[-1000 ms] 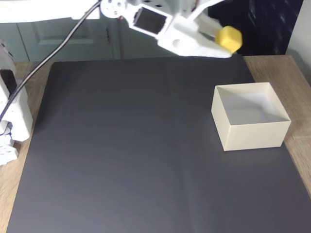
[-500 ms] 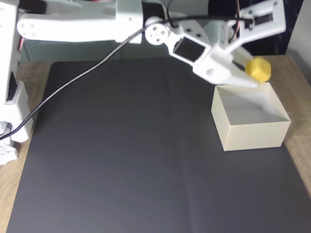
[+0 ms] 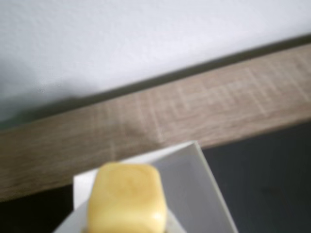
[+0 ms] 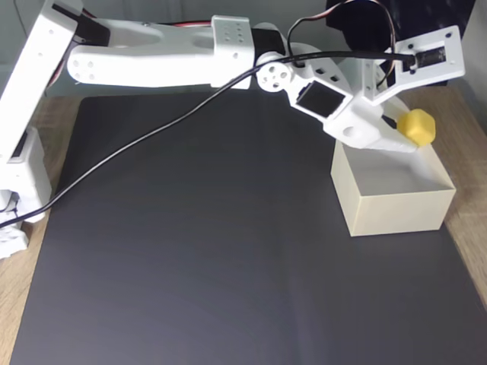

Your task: Grasp a cube block and put it in the white box.

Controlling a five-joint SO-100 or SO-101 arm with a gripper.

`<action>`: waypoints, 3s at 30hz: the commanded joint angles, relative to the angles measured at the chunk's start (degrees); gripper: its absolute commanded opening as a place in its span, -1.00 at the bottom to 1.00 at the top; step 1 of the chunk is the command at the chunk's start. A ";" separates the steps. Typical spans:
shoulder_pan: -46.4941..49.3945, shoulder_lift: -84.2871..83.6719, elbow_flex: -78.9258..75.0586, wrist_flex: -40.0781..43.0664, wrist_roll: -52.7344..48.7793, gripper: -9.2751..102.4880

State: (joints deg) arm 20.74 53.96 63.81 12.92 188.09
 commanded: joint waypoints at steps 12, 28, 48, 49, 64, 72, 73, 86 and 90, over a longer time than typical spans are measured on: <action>-2.02 0.79 -3.16 2.55 -0.44 -0.71; -0.44 3.16 -2.37 6.15 -1.49 -0.36; -5.27 37.18 26.81 15.21 -2.29 -0.84; -5.63 40.08 30.32 14.59 -2.29 -0.84; -6.59 78.13 78.05 7.21 -2.99 -0.84; -5.89 94.48 93.25 13.01 -3.34 -0.84; -5.63 96.50 94.48 14.24 -3.34 -0.84; -4.57 126.04 110.21 30.59 -2.55 -0.82; -4.39 133.86 113.29 35.86 -2.72 -0.82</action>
State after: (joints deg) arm 16.08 184.31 176.57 46.49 185.27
